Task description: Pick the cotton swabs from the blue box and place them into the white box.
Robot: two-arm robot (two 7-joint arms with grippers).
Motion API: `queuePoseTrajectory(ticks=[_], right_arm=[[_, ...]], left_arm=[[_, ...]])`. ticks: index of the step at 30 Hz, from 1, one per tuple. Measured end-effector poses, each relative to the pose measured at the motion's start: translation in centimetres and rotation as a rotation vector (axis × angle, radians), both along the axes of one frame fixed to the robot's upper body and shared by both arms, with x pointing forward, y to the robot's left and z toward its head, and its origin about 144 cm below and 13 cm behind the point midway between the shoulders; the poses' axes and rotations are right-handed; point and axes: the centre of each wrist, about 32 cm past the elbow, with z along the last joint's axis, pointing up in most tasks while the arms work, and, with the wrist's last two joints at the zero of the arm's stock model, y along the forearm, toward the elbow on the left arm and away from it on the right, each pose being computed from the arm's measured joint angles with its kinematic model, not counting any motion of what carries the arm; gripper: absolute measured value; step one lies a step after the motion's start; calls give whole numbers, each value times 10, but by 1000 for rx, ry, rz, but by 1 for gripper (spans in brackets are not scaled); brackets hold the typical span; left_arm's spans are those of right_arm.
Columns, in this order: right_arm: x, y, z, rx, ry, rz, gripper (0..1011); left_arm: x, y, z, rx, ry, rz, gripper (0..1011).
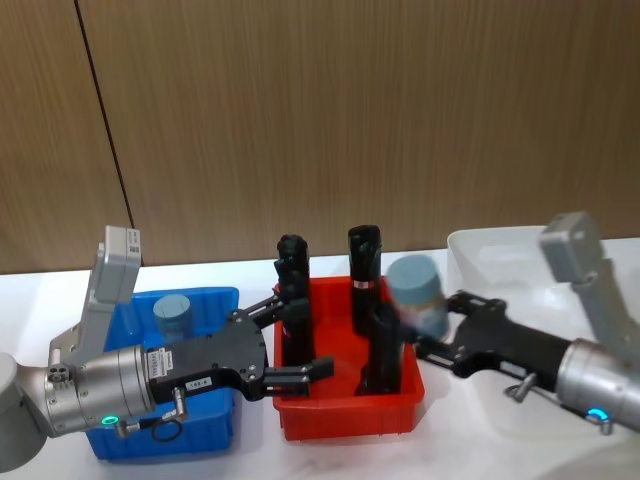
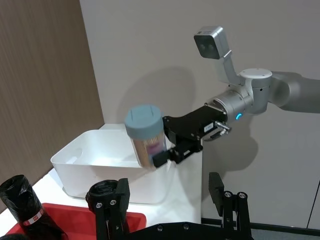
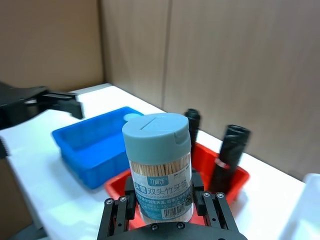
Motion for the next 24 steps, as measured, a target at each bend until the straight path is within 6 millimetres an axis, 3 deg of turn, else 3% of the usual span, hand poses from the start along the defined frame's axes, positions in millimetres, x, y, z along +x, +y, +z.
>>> queuePoseTrajectory(ticks=[14, 24], right_arm=[[4, -43, -5, 24, 1, -214, 649], [23, -63, -14, -3, 57, -369, 649]], left_arm=[[0, 0, 0, 0, 0, 0, 1000], [0, 0, 0, 0, 0, 0, 1000]])
